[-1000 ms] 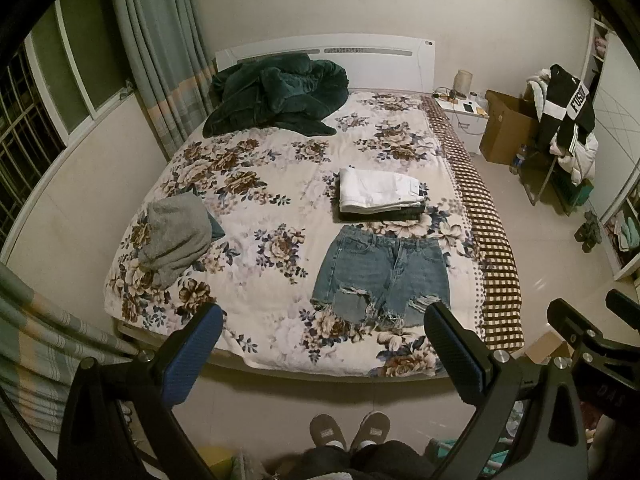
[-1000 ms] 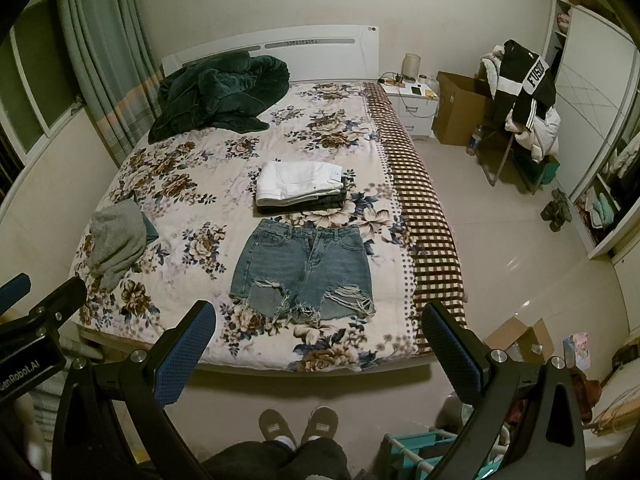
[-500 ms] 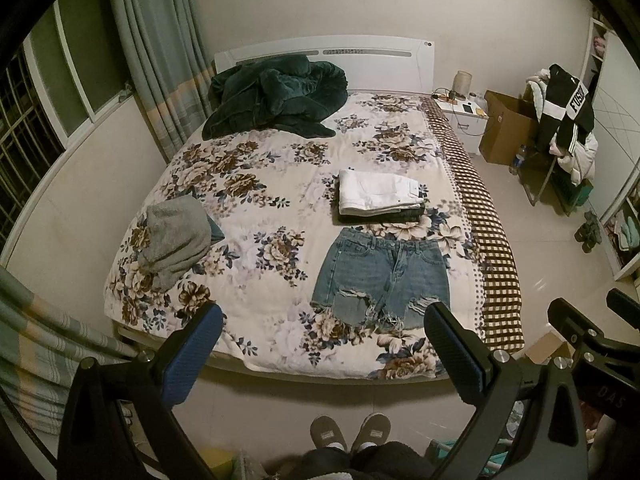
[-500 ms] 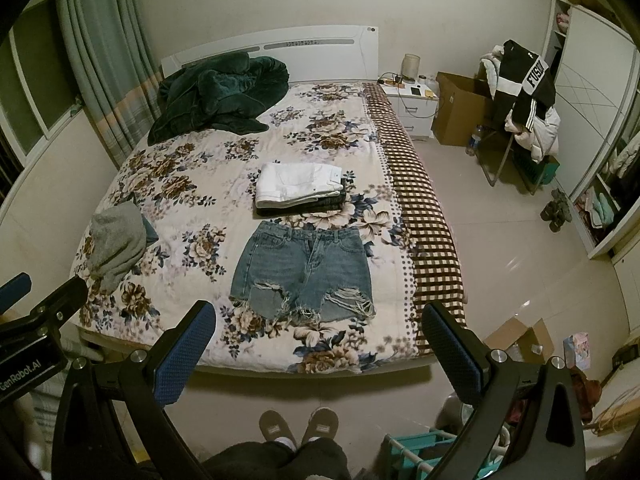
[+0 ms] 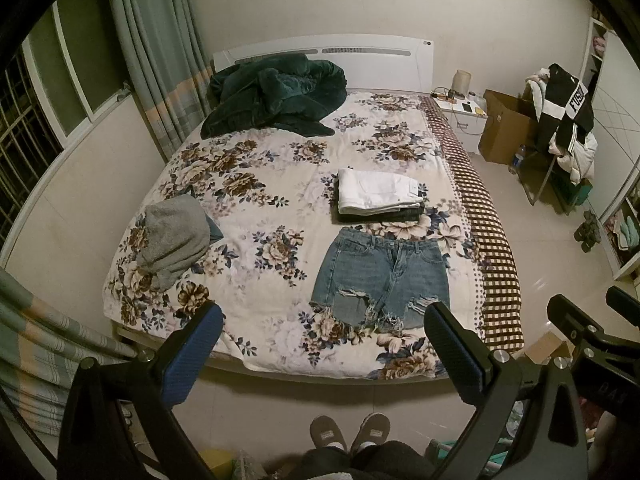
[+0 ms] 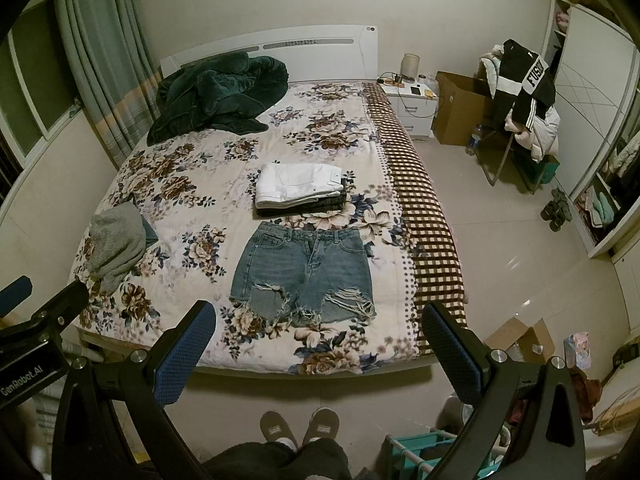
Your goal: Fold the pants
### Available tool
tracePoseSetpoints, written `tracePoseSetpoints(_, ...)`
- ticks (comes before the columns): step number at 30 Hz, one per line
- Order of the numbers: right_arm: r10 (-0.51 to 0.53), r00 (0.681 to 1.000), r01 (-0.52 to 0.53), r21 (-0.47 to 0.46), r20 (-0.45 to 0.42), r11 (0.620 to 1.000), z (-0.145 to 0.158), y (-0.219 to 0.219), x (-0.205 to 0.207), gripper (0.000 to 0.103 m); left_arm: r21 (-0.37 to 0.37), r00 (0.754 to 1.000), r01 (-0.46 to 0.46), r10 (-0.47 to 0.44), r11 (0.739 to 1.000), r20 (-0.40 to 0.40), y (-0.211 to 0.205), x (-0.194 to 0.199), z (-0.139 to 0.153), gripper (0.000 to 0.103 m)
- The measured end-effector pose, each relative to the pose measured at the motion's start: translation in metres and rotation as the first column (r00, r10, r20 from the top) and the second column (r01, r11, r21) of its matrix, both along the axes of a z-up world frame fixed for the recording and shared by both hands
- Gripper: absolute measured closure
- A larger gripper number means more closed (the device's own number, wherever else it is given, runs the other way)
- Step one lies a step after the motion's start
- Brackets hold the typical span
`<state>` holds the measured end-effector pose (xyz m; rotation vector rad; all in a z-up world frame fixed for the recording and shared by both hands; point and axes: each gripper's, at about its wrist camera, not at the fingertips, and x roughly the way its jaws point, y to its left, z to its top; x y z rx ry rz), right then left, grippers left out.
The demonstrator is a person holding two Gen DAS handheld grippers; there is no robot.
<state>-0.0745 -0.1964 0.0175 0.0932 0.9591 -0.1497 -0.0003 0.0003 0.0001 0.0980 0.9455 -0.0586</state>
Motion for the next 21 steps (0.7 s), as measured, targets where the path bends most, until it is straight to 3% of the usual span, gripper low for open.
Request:
tracePoseSetpoints(11,-0.016,1.000,0.017,0.008,-0.020,1.000,0.002,0.018,0.003,0.000,0.003,1.000,-0.001,0.001,1.000,-0.001,0.000,0.001,-0.001,0.000)
tracePoseSetpoints(16,-0.065,0.996,0.067,0.041,-0.056,0.997,-0.032,0.022,0.035,0.000,0.034,1.000,-0.018,0.017,0.999,0.026,0.023,0.016,0.009,0.000)
tracePoseSetpoints(19,-0.106,0.990,0.114,0.077,-0.095,0.990,-0.067,0.000,0.054,0.000,0.059,0.999,-0.033,0.031,0.998,0.032,0.036,0.046,-0.016,0.000)
tracePoseSetpoints(21,-0.133,0.983,0.145,0.095,-0.123,0.985,-0.089,-0.013,0.068,0.000,0.075,0.999,-0.039,0.037,0.996,0.027,0.017,0.073,-0.058,0.000)
